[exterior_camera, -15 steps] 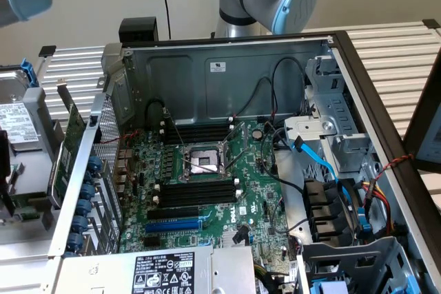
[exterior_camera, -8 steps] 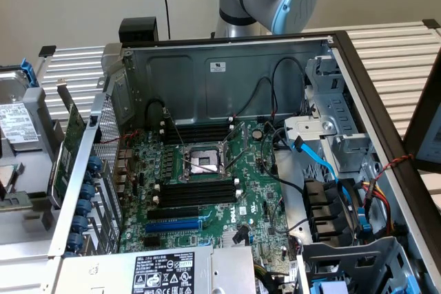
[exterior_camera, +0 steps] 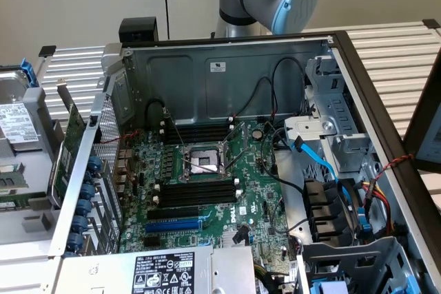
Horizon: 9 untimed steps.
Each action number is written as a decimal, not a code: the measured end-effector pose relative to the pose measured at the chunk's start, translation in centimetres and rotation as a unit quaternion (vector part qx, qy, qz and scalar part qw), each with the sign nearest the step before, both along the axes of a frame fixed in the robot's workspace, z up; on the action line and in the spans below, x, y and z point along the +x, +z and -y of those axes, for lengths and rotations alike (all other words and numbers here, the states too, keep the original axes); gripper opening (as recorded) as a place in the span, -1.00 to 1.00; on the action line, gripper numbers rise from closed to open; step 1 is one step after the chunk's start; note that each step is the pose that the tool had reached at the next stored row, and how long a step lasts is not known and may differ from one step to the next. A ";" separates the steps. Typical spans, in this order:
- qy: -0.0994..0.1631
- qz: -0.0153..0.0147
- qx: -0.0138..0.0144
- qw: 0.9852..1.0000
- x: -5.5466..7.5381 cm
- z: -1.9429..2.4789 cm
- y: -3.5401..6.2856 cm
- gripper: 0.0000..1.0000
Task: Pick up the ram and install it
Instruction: 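Pick up the ram and move it above insertion slot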
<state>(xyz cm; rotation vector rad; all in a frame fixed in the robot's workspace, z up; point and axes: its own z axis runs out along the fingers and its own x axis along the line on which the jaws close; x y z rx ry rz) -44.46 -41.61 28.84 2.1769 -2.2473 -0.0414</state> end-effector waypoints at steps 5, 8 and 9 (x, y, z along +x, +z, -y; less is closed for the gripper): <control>0.000 0.000 0.000 1.000 1.5 0.03 2.27 -0.75; 0.000 0.000 0.000 1.000 2.7 0.09 3.64 -0.75; 0.000 0.000 0.000 1.000 3.1 0.11 4.09 -0.75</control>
